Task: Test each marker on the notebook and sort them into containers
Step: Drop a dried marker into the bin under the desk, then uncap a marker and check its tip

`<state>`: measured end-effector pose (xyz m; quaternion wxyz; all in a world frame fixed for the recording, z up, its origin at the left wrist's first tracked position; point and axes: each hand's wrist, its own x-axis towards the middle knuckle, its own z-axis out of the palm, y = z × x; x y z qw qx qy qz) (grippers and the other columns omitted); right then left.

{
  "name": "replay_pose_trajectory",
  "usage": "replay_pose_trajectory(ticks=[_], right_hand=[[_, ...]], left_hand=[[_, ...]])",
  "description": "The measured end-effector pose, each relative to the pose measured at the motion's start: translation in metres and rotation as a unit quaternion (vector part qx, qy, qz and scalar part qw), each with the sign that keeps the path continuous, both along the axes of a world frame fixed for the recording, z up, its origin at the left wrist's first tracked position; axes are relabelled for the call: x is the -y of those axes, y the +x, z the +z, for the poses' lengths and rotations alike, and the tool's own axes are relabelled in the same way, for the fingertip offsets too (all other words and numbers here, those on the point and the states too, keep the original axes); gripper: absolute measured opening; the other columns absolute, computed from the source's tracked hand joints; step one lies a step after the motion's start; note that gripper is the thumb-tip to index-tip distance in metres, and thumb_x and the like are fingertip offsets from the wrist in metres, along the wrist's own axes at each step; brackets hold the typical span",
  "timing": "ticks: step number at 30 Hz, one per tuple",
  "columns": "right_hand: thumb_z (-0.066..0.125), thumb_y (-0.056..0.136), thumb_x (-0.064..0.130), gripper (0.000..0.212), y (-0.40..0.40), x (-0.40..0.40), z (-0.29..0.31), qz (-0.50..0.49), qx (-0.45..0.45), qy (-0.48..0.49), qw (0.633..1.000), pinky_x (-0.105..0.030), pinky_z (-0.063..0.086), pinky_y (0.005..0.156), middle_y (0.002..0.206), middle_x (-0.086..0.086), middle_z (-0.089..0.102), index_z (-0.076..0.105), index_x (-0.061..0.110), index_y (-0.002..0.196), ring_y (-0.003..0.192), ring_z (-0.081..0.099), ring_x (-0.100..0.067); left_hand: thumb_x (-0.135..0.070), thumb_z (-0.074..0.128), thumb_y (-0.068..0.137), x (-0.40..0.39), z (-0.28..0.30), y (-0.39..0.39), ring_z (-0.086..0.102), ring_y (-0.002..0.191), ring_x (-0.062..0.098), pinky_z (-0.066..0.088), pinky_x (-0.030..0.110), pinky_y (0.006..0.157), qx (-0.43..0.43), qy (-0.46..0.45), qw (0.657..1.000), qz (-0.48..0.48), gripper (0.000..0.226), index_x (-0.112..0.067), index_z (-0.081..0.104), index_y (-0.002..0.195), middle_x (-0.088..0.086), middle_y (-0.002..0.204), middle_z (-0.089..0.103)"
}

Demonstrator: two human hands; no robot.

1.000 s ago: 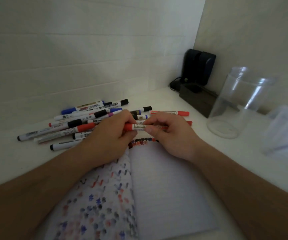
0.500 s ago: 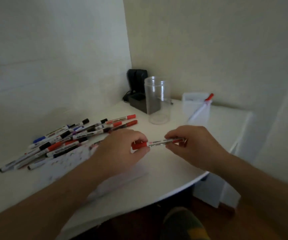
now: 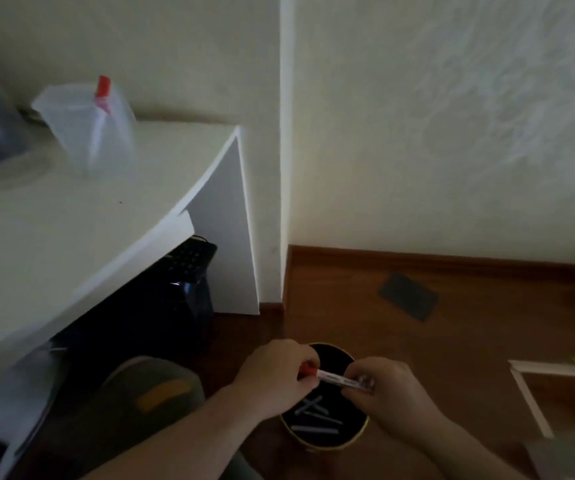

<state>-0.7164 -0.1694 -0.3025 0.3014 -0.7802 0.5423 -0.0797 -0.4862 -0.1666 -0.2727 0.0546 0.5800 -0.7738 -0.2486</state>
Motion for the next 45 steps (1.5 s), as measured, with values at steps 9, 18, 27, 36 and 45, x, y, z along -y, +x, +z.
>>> replay_pose_trajectory(ticks=[9, 18, 27, 36, 45], right_hand=[[0.072, 0.088, 0.055, 0.030, 0.022, 0.036, 0.020, 0.012, -0.035, -0.094, 0.995, -0.016, 0.035, 0.097, 0.118, 0.031, 0.052, 0.069, 0.042, 0.115, 0.117, 0.051, -0.002], [0.072, 0.074, 0.044, 0.013, 0.273, 0.027, 0.192, 0.181, 0.282, -0.263, 0.905, -0.005, 0.045, 0.071, 0.107, 0.028, 0.065, 0.073, 0.046, 0.087, 0.096, 0.061, 0.008], [0.067, 0.094, 0.034, 0.019, 0.552, 0.024, 0.240, 0.381, 0.176, -0.259, 0.870, -0.024, 0.046, 0.084, 0.108, 0.021, 0.057, 0.071, 0.041, 0.112, 0.094, 0.055, -0.001], [0.069, 0.094, 0.025, 0.019, 0.637, 0.031, 0.214, 0.366, 0.157, -0.229, 0.888, -0.021, 0.044, 0.077, 0.101, 0.012, 0.055, 0.073, 0.035, 0.110, 0.093, 0.055, -0.007], [0.071, 0.089, 0.021, 0.027, 0.643, 0.028, 0.206, 0.393, 0.209, -0.251, 0.860, -0.022, 0.043, 0.080, 0.098, 0.014, 0.055, 0.075, 0.031, 0.114, 0.091, 0.054, -0.008]], left_hand=[[-0.035, 0.057, 0.099, 0.026, 0.042, 0.022, 0.046, 0.125, 0.006, 0.042, 0.027, 0.106, -0.014, -0.109, 0.994, 0.015, 0.029, -0.036, 0.061, 0.128, -0.016, 0.130, 0.054], [-0.034, 0.062, 0.097, -0.041, 0.238, 0.260, 0.057, 0.101, -0.002, 0.046, 0.027, 0.093, 0.036, -0.337, 0.929, 0.152, 0.018, -0.034, 0.069, 0.114, -0.017, 0.106, 0.068], [-0.028, 0.063, 0.094, -0.190, 0.221, 0.473, 0.057, 0.091, -0.006, 0.052, 0.024, 0.088, 0.133, -0.242, 0.846, 0.457, 0.018, -0.040, 0.074, 0.103, -0.025, 0.099, 0.064], [-0.051, 0.061, 0.090, -0.154, 0.190, 0.519, 0.053, 0.100, 0.016, 0.042, 0.036, 0.086, 0.294, -0.297, 0.778, 0.469, 0.026, -0.037, 0.070, 0.110, -0.010, 0.108, 0.065], [-0.046, 0.054, 0.096, -0.145, 0.176, 0.524, 0.053, 0.101, 0.021, 0.038, 0.040, 0.088, 0.326, -0.326, 0.764, 0.451, 0.021, -0.034, 0.067, 0.107, -0.006, 0.106, 0.063]])
